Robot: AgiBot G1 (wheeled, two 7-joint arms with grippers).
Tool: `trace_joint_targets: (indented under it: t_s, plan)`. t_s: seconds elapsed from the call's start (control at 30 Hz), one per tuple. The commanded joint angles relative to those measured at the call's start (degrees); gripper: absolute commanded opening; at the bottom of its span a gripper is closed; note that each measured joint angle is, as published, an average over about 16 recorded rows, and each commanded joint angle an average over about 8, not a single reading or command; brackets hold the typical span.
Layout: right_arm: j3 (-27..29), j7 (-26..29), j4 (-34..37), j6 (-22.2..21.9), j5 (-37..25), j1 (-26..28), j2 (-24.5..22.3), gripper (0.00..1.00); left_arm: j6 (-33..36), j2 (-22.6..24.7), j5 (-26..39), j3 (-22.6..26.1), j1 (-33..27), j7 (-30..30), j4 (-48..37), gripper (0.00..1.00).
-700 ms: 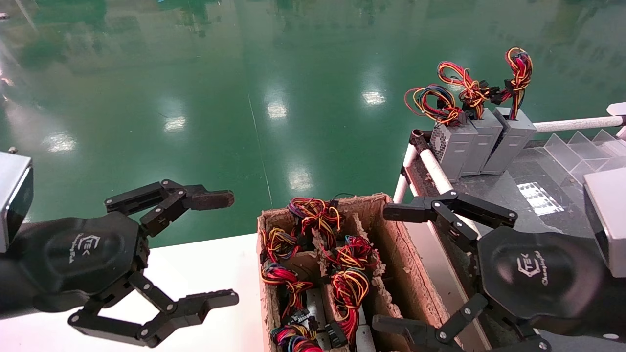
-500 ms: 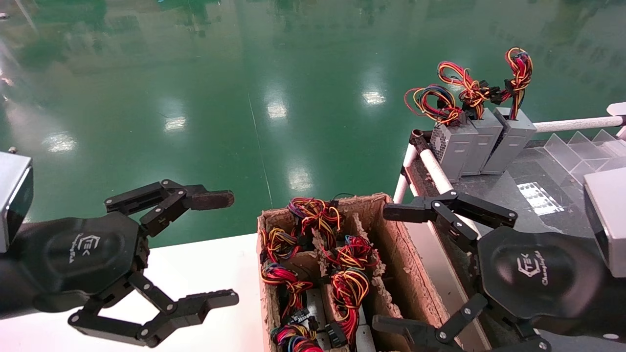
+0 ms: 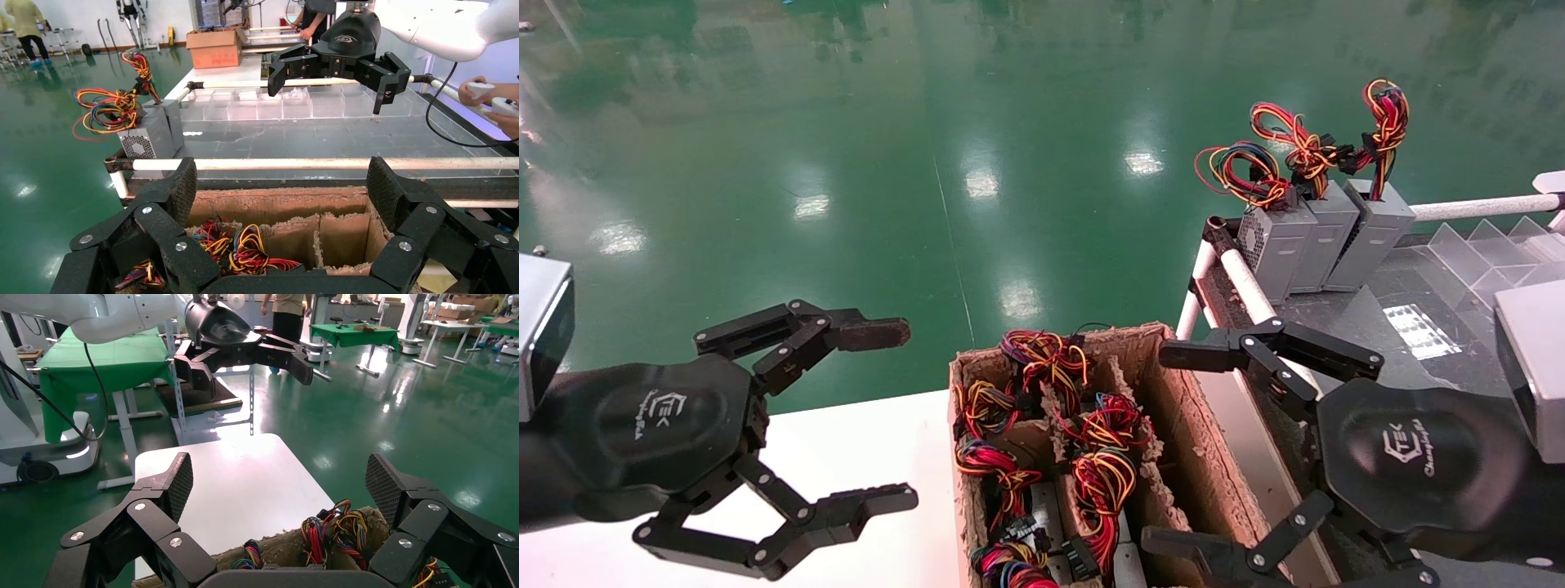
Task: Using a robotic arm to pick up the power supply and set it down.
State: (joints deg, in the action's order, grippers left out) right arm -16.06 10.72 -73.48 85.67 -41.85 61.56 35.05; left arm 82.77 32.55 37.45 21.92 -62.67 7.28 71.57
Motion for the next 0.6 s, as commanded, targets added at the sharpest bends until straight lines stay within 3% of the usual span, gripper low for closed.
trace_joint_targets:
  t_s: [0.03, 0.1, 0.13, 0.37, 0.4, 0.6]
  plan:
    - [0.0, 0.0, 0.0, 0.0, 0.0, 0.0, 0.0, 1.0, 0.0, 0.0, 0.0, 0.0, 0.0, 0.0, 0.0, 1.0]
    - [0.0, 0.0, 0.0, 0.0, 0.0, 0.0, 0.0, 1.0, 0.0, 0.0, 0.0, 0.0, 0.0, 0.0, 0.0, 1.0]
    - [0.0, 0.0, 0.0, 0.0, 0.0, 0.0, 0.0, 1.0, 0.0, 0.0, 0.0, 0.0, 0.0, 0.0, 0.0, 0.94]
    - [0.0, 0.0, 0.0, 0.0, 0.0, 0.0, 0.0, 1.0, 0.0, 0.0, 0.0, 0.0, 0.0, 0.0, 0.0, 0.07]
    - [0.0, 0.0, 0.0, 0.0, 0.0, 0.0, 0.0, 1.0, 0.0, 0.0, 0.0, 0.0, 0.0, 0.0, 0.0, 0.0]
    - [0.0, 0.0, 0.0, 0.0, 0.0, 0.0, 0.0, 1.0, 0.0, 0.0, 0.0, 0.0, 0.0, 0.0, 0.0, 0.0]
